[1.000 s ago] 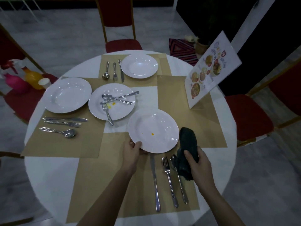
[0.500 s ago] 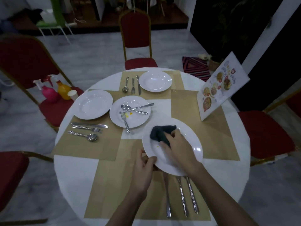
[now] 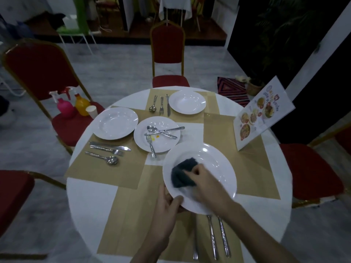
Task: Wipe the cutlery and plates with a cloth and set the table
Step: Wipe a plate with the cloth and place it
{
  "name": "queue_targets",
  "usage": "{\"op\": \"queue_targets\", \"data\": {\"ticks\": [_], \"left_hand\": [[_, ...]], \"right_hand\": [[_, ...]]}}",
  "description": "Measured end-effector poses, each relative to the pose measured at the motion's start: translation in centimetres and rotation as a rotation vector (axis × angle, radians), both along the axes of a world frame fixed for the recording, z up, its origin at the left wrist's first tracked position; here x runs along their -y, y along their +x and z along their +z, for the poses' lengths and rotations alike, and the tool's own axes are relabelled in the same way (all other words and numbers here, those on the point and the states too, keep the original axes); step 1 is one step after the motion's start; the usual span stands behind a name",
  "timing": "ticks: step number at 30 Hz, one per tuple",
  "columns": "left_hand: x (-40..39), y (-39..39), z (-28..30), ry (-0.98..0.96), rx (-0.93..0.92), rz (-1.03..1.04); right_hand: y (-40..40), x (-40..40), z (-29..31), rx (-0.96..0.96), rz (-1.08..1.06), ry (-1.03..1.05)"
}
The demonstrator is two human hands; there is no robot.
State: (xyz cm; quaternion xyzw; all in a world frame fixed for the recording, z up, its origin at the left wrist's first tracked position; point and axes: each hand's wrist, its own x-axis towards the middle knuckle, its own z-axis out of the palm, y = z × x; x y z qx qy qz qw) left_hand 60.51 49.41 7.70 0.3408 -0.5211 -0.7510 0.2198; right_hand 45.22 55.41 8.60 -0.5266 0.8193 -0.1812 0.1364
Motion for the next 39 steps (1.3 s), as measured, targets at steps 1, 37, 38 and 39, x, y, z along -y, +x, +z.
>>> {"op": "queue_targets", "data": {"ticks": [1, 37, 38, 39], "left_hand": [[0.3, 0.1, 0.1, 0.008, -0.009, 0.009], [0.3, 3.3, -1.1, 0.027, 0.043, 0.068], [-0.2, 2.9, -1.1, 0.023, 0.05, 0.047], [-0.6, 2.4, -1.0, 0.013, 0.055, 0.02]], "right_hand": [[1.6, 0.5, 0.1, -0.008, 0.128, 0.024], [-4.7, -5.0, -1.9, -0.202, 0.021, 0.193], [-4.3, -4.3, -2.2, -0.172, -0.051, 0.195], [-3.4, -3.2, -2.3, -0.112, -0.104, 0.192]]}}
